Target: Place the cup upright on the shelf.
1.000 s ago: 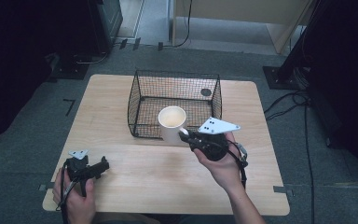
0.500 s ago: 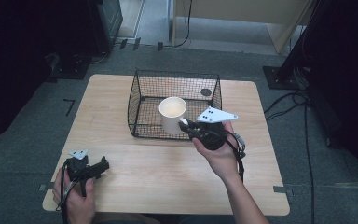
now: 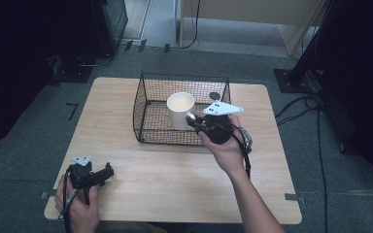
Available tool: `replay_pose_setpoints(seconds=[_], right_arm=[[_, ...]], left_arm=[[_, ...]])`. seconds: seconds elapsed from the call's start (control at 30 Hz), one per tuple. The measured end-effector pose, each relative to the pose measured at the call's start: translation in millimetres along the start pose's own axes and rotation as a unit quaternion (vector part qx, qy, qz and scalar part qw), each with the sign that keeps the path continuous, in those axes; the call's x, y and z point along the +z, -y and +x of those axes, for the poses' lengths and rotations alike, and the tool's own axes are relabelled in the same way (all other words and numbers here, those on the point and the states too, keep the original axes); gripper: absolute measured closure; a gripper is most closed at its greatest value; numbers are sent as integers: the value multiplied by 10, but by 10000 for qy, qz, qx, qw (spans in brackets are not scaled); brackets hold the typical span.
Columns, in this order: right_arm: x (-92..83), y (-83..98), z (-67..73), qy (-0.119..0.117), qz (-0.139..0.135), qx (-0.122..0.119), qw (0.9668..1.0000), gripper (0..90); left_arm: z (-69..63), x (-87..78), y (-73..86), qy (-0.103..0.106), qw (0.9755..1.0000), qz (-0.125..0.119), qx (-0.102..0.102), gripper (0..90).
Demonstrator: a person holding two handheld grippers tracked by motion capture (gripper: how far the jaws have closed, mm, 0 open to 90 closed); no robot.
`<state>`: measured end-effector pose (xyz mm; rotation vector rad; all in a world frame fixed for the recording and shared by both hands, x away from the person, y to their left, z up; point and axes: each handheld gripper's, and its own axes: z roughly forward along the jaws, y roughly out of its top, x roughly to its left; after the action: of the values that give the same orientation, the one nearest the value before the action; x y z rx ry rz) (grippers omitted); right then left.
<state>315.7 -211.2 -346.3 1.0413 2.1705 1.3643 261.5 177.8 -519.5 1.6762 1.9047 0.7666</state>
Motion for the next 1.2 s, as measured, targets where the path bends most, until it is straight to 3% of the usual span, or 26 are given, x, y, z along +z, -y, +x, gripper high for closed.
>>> replay_pose_setpoints(seconds=[0.43,0.73,1.07,1.2], right_arm=[[332,14,-338,138,107,136,9998,809],[546,33,-570,-41,172,280,9995,809],[755,-13,-735,-72,348,209,9991,808],[827,-19,-805,-177,303,206,9992,808]], left_arm=[[0,-1,0,-2,10000,7,3,0],[2,-2,0,1,10000,13,11,0],[2,-2,0,0,10000,14,12,0],[1,-2,0,1,10000,11,8,0]])
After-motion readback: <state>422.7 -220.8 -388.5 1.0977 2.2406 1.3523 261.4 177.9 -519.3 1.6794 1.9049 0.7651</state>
